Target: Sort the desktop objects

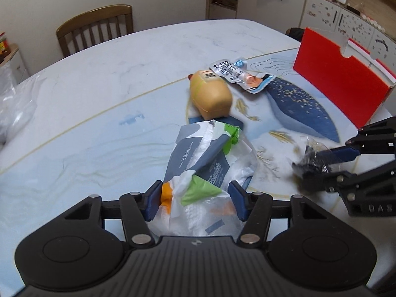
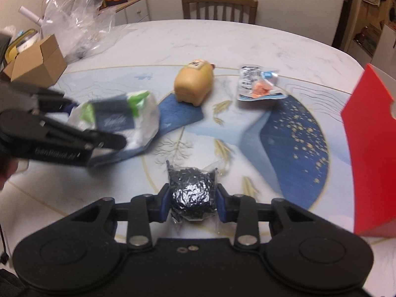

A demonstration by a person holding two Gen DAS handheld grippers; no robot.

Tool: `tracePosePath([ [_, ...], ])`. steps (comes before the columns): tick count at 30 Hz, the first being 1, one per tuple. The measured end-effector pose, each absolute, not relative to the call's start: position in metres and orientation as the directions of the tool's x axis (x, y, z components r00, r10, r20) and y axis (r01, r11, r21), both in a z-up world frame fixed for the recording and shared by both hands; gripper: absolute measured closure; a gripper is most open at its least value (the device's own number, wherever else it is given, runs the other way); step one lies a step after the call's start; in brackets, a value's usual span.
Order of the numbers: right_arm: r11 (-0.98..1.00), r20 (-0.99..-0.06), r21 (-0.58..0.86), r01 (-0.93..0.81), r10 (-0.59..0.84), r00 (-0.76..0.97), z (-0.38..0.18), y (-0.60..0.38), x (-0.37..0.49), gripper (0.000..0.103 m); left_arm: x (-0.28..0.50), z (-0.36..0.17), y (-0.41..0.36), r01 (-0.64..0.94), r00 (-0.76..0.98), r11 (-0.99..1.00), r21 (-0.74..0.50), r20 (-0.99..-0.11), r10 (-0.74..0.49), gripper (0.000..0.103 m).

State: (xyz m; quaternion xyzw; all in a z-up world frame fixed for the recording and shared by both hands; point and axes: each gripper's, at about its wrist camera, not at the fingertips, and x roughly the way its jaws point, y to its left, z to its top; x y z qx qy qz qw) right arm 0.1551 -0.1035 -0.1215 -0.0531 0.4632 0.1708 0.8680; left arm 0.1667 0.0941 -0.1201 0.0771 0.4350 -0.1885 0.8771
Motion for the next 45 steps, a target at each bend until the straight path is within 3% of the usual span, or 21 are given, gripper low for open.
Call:
tracePosePath([
  [22,0.957,-0.747,0.101,-0.272,0.253,0.614,-0.065,-0.194,0.116,0.068,0.109,-0.057,0.021,0.374,0.611,0.926,-0.052,-0.738,-0.288,0.047],
  [45,0.961,-0.702,0.096,-0.261,0.251,0.666,-0.030,-0.331,0.125,0.068,0.129,-0.017,-0.126,0.424,0.625,0.904,-0.056,-0.704,-0.337,0.047],
])
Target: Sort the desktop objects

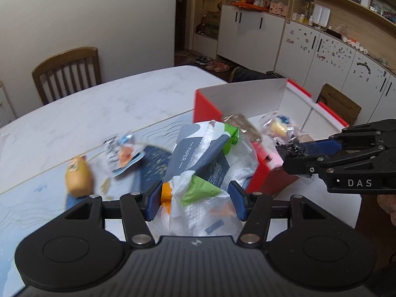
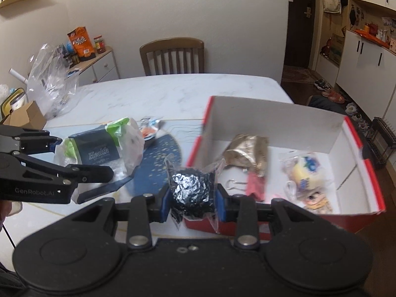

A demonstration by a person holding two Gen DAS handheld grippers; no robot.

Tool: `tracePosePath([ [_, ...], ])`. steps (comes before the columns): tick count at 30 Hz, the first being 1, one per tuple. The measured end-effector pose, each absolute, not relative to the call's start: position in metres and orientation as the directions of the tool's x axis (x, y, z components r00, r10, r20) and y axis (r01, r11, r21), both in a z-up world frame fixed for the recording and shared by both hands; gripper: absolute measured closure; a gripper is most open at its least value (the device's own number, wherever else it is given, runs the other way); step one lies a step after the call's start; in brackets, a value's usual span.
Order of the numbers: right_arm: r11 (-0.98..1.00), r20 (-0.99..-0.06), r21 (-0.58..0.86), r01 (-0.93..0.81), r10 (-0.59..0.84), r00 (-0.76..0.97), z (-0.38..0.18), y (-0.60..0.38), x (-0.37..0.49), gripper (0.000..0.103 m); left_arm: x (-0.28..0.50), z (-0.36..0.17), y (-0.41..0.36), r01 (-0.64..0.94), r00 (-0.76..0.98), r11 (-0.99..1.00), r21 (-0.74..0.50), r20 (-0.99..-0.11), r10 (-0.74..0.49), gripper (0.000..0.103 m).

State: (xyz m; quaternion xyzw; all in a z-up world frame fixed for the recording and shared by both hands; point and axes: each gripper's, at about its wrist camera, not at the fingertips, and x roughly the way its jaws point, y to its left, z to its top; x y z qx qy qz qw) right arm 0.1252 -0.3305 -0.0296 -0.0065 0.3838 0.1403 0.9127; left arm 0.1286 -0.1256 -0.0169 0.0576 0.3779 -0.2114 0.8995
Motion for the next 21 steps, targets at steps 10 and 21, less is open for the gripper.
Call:
tracePosePath([
  [10,0.969,-0.687,0.110,-0.223,0.237,0.687,-0.027,-0.385,0.133,0.068,0.138,-0.010,-0.180,0.463,0.627,0.886,-0.032,-0.695,-0.352,0.047],
  [21,0.981,-0.689,0.086,-0.177,0.186,0.700,-0.028,-0.431,0.143,0.068,0.152,-0.004,-0.231,0.508,0.632,0.861,0.015,-0.686,-0.361,0.046],
])
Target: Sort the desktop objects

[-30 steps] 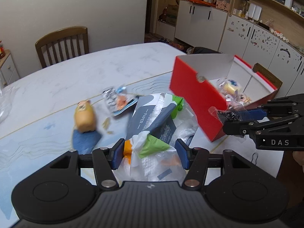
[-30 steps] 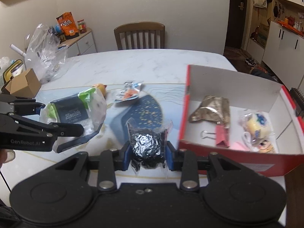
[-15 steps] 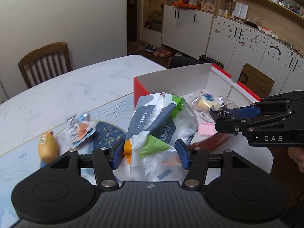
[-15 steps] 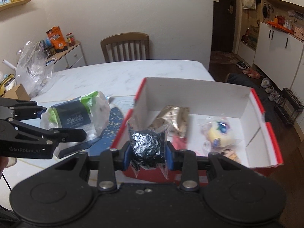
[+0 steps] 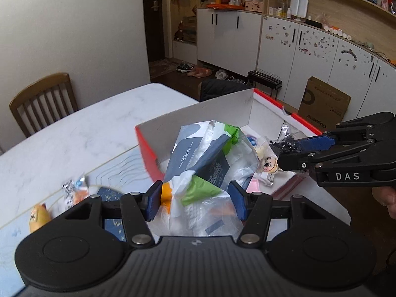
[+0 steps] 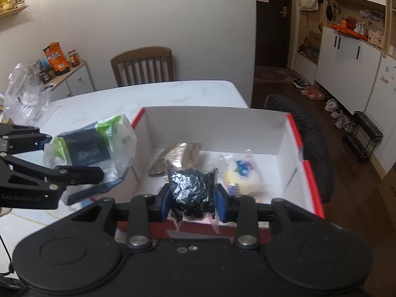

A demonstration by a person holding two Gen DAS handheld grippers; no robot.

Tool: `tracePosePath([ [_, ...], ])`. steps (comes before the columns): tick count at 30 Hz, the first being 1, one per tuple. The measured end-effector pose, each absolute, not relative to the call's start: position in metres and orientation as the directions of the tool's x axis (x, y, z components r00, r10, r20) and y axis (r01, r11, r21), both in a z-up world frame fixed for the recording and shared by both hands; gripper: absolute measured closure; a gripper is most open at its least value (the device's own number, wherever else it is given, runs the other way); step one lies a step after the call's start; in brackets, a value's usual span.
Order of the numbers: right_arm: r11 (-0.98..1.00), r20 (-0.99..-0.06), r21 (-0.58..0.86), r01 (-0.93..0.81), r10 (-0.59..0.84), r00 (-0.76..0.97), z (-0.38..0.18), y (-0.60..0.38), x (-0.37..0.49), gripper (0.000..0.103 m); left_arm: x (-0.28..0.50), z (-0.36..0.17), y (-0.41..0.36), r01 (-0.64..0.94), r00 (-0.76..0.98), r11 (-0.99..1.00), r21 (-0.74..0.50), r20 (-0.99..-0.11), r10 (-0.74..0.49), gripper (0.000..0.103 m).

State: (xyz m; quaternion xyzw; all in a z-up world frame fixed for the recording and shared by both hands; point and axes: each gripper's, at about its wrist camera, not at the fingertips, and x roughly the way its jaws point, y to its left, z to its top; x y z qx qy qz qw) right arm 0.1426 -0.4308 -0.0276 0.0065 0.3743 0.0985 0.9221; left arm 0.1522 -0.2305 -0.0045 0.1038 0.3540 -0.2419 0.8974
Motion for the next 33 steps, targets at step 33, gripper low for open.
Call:
tracePosePath([
  [33,0.979,-0.822,0.045,-0.198,0.148,0.549,-0.077,-0.470,0.206,0.068,0.253,-0.063,-0.336,0.634,0.496,0.766,0.104,-0.815,-0.300,0.046],
])
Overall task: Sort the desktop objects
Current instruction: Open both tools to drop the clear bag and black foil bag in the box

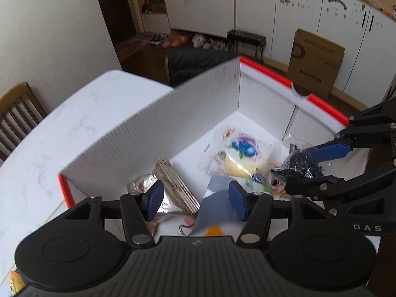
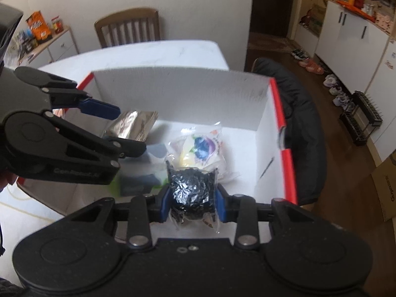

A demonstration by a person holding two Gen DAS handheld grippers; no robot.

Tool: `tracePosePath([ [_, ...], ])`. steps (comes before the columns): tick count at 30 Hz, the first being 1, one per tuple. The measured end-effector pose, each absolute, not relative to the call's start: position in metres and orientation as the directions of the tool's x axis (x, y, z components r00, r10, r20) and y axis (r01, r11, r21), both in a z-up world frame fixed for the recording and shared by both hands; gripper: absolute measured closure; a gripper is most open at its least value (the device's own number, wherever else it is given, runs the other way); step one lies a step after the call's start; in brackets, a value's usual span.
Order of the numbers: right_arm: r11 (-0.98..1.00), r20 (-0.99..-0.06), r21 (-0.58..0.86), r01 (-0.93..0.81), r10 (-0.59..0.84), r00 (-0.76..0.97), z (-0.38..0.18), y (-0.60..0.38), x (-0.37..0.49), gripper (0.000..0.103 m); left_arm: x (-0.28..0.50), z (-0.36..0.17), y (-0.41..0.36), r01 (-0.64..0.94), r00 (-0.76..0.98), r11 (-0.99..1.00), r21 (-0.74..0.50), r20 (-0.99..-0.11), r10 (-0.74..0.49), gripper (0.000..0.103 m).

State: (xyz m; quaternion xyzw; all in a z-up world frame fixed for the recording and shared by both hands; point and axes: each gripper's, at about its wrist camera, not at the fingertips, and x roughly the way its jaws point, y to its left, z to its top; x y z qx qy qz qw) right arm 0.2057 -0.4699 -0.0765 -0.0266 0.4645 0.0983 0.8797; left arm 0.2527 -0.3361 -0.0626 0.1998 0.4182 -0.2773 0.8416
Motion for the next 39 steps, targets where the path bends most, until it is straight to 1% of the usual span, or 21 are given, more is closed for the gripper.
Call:
tracePosePath([
  [9,0.976,-0.856,0.026,-0.218,0.135,0.499,-0.095,-0.468,0.220,0.067,0.253,-0.071,-0.332,0.630,0.485,0.771,0.089,-0.821,-0.301,0.046],
  [15,0.976,-0.865,0.029,-0.215,0.133,0.483,-0.100,-0.471,0.223,0.063,0.252,-0.068,-0.329,0.617,0.487,0.783,0.075,-0.818,-0.305,0.046],
  [18,0.977,-0.862,0.030,-0.212,0.132,0.488,-0.099,-0.473,0.223,0.055,0.251,-0.065,-0.327,0.610,0.494,0.789,0.071,-0.813,-0.309,0.045],
  [22,0.975,-0.856,0.041,-0.217,0.146,0.497,-0.093,-0.475,0.218,0.054,0.251,-0.060,-0.323,0.588,0.506,0.807,0.055,-0.803,-0.314,0.045],
  [24,0.974,-0.850,0.049,-0.220,0.156,0.503,-0.089,-0.477,0.215,0.050,0.250,-0.056,-0.321,0.580,0.505,0.814,0.035,-0.799,-0.326,0.043],
  [26,0.972,-0.838,0.058,-0.227,0.171,0.519,-0.082,-0.477,0.211,0.038,0.247,-0.052,-0.318,0.576,0.507,0.817,0.021,-0.793,-0.337,0.039],
  [32,0.966,-0.807,0.061,-0.252,0.196,0.557,-0.062,-0.474,0.199,0.037,0.234,-0.040,-0.313,0.571,0.514,0.821,-0.013,-0.774,-0.370,0.038],
  [35,0.963,-0.793,0.063,-0.262,0.208,0.573,-0.055,-0.473,0.195,0.034,0.225,-0.033,-0.309,0.565,0.521,0.825,-0.028,-0.763,-0.383,0.033],
  [39,0.960,-0.777,0.064,-0.272,0.219,0.591,-0.047,-0.472,0.189,0.033,0.214,-0.024,-0.301,0.555,0.532,0.830,-0.051,-0.746,-0.401,0.033],
])
